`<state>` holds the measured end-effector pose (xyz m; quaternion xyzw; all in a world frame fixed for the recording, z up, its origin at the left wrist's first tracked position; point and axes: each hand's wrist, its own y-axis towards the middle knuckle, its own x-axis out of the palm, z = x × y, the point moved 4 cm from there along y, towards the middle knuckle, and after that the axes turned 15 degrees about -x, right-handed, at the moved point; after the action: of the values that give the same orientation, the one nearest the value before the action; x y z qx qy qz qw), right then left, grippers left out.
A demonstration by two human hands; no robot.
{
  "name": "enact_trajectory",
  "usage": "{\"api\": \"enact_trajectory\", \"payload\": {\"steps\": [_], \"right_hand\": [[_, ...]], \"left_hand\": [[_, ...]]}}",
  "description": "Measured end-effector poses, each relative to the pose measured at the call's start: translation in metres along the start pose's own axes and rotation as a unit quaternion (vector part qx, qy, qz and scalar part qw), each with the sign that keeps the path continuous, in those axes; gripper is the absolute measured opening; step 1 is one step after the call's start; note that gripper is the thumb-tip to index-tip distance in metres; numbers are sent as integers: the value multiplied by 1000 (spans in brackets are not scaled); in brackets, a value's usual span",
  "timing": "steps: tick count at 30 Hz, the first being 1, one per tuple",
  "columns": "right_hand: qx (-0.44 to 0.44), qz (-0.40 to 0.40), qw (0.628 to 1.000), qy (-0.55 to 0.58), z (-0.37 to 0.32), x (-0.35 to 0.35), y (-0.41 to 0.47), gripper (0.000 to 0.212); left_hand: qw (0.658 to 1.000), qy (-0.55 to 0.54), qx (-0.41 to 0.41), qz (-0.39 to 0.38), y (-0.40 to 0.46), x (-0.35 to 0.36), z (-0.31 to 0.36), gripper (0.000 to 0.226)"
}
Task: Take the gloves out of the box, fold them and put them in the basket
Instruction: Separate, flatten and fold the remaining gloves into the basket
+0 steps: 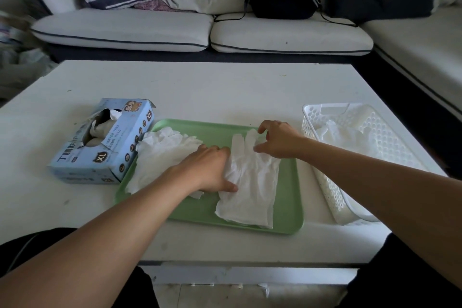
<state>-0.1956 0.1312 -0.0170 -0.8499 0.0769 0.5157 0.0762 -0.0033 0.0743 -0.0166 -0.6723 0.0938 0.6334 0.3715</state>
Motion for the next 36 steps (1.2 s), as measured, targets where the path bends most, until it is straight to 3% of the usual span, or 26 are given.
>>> {"api": "enact_trajectory", "payload": {"steps": [5, 10, 14, 18, 22, 25, 29, 33, 36], "right_hand": [[25, 15, 1000, -11, 9, 2, 4, 44], [39, 84, 996, -4, 15, 1, 5, 3], [52, 118, 991, -43, 13, -6, 6, 18], [70, 90, 992, -51, 20, -6, 7, 15], [52, 87, 993, -65, 15, -25, 11, 26], [39, 23, 993, -106, 10, -35, 11, 26], [37, -88, 982, -160, 10, -17, -1, 35], [43, -55, 986, -155, 12, -9, -2, 31], [-6, -43, 980, -194, -3, -15, -6, 32]], "left_hand": [[999, 34, 4, -5, 0, 6, 2, 87], [997, 75, 23, 5, -3, 7, 7, 86], [996, 81, 20, 8, -4, 5, 9, 85], [996, 90, 20, -2, -5, 4, 9, 81], [997, 74, 29, 20, -8, -5, 9, 86], [998, 46, 37, 33, -14, -15, 10, 77], [999, 47, 3, -18, -22, -9, 10, 50], [998, 29, -7, -55, -25, 1, 11, 49], [999, 37, 5, -35, -27, 6, 12, 48]]}}
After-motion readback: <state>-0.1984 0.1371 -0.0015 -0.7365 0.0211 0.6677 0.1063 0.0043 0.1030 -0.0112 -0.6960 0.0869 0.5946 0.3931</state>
